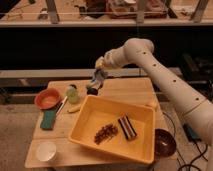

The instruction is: Wipe red bowl with towel

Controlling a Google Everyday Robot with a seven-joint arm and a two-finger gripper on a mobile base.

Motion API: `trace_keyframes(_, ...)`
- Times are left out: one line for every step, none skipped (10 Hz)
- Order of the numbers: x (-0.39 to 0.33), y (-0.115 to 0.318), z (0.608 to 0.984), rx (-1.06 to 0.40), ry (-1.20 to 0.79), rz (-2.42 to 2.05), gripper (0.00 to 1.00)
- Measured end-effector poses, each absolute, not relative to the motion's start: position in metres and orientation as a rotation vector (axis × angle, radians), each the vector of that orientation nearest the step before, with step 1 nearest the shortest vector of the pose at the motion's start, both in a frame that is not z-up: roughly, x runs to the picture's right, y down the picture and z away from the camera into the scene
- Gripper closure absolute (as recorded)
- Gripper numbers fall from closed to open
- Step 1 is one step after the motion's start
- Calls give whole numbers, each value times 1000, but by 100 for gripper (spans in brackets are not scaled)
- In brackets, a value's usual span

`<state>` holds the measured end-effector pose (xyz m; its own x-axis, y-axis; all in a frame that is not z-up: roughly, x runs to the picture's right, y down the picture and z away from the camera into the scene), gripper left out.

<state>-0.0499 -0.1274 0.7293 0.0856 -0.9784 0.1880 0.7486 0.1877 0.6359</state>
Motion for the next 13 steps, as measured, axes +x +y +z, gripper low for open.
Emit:
trace_keyframes(-75, -129, 723, 462, -669, -1356, 100)
trace_keyframes(-97, -130, 719, 488, -680, -1364, 100)
trace_keyframes(-124, -131, 715, 516, -692, -1375, 100)
trace_keyframes(-150, -132, 711, 542, -705, -1387, 100)
trace_keyframes(-170, -132, 709, 558, -714, -1399, 100)
trace_keyframes(-199, -129, 707, 577, -739, -1417, 100)
trace_keyframes(-217, -126, 705, 587, -760, -1438, 100)
trace_keyframes(-219, -126, 705, 589, -762, -1441, 100)
trace_keyframes(-217, -126, 706, 588, -760, -1441, 100)
trace_keyframes(-217, -126, 706, 588, -760, -1441, 100)
trace_keyframes(-219, -125, 705, 589, -763, -1444, 100)
trace_keyframes(-219, -126, 705, 587, -756, -1451, 100)
trace_keyframes(-219, -126, 709, 571, -733, -1471, 100)
